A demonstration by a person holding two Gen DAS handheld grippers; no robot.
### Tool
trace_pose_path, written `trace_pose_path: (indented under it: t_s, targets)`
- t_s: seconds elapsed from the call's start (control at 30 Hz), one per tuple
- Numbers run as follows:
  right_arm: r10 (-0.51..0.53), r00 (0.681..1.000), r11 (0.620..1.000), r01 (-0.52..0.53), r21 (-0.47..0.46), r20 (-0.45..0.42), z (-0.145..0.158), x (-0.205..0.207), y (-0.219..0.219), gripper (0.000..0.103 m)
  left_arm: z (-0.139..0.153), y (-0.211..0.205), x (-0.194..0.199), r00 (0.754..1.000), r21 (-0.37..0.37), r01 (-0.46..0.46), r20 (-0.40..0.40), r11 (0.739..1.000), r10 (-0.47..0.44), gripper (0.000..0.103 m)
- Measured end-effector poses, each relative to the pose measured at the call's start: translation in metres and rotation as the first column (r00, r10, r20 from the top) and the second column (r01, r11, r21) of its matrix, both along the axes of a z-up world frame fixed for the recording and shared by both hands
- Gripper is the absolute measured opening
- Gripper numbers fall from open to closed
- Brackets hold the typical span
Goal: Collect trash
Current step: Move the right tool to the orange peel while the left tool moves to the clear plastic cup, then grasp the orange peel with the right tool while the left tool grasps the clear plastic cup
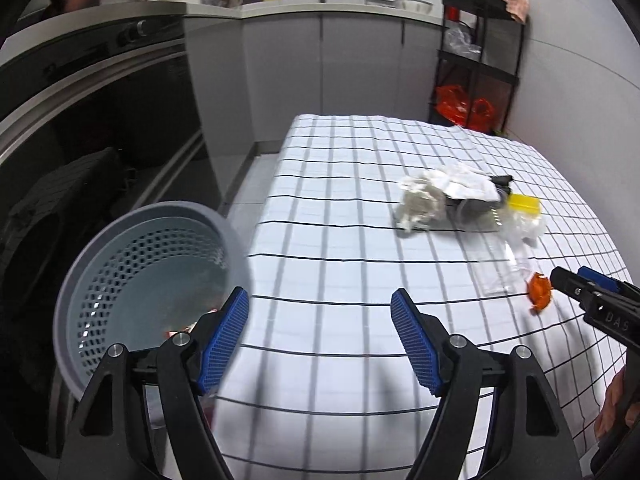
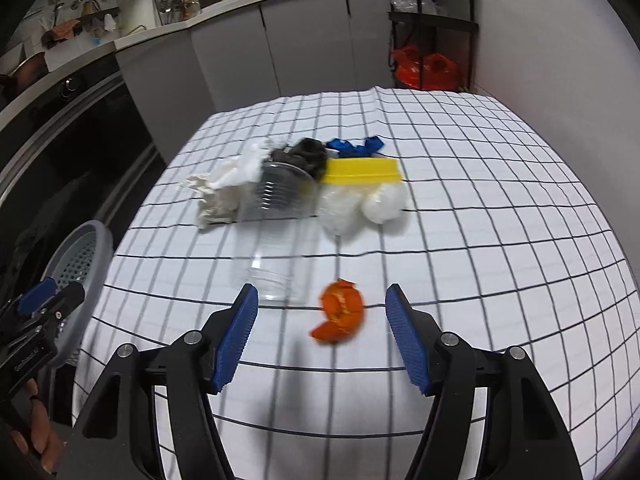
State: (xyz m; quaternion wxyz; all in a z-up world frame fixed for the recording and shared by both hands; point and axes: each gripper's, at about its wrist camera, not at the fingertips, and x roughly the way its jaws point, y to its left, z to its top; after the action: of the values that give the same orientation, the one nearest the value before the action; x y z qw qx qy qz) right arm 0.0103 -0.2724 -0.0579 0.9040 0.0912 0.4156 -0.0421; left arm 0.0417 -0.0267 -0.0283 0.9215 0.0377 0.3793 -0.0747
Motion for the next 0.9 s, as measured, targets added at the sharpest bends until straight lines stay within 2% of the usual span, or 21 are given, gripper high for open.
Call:
trace_pose_path:
  t_s: [0.3, 0.8, 0.87, 0.9]
  targets:
    - [-0.012, 0.997, 1.0, 0.011, -0.017, -0.078, -0.027, 0.001, -0.016, 0.064, -0.011, -0.031, 0.005, 0.998, -0.009, 0.051, -0.022, 0.999, -0.051, 0.075]
    - [-0.006, 0.992, 0.998, -0.001, -0.058, -0.122, -0.045, 0.018, -0.012, 0.064, -0.022, -0.052, 0.008, 0.995, -0.011, 0.089, -0.043, 0.996, -0.089, 0.079]
    - [-0.004, 0.993, 0.998, -0.003, -0.063, -0.118, -0.045, 0.018, -0.012, 0.061, -0.024, -0.055, 0.008, 0.995, -0.009, 0.093, -0.046, 0.996, -0.093, 0.079]
    - [0.0, 0.993, 0.998, -0.007, -0.063, -0.117, -0.045, 0.019, -0.012, 0.056, -0.024, -0.056, 0.009, 0.994, -0.008, 0.094, -0.048, 0.996, -0.094, 0.08]
